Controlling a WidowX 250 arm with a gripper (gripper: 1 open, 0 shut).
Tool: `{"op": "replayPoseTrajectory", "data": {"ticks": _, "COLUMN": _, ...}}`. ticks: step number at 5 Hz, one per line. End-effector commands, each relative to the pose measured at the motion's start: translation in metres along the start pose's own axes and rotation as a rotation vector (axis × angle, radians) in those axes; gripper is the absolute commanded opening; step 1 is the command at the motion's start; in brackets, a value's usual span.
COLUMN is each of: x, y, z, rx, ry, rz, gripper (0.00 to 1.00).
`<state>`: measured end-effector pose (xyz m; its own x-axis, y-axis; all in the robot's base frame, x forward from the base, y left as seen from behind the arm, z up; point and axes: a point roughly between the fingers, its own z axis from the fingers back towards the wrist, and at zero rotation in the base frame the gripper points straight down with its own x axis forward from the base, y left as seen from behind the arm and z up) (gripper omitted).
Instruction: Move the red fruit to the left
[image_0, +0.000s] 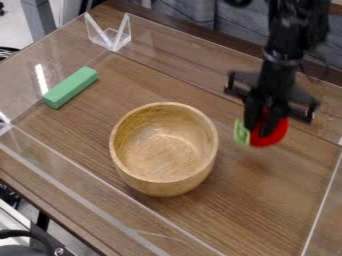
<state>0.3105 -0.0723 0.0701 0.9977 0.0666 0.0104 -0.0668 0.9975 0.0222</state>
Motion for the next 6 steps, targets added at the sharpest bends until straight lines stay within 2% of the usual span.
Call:
{"op": "replayPoseTrajectory", "data": {"ticks": 1, "x": 0.026, "y": 0.007, "z": 0.012, "rx": -0.011, "ry": -0.053, "rz": 0.007, "gripper": 0.00}}
{"op": "replayPoseTrajectory", "data": {"ticks": 3, "x": 0.053, "y": 0.001, "z": -0.010, "rx": 0.007, "ry": -0.051, "rz": -0.018, "gripper": 0.00}}
{"op": "replayPoseTrajectory", "data": {"ticks": 4, "x": 0.063, "y": 0.000, "z": -0.014, "rx": 0.012, "ry": -0.048, "rz": -0.011, "gripper": 0.00}}
{"op": "replayPoseTrajectory", "data": {"ticks": 6, "x": 0.070, "y": 0.006, "z": -0.017, "rx": 0.018, "ry": -0.043, "rz": 0.024, "gripper": 0.00}}
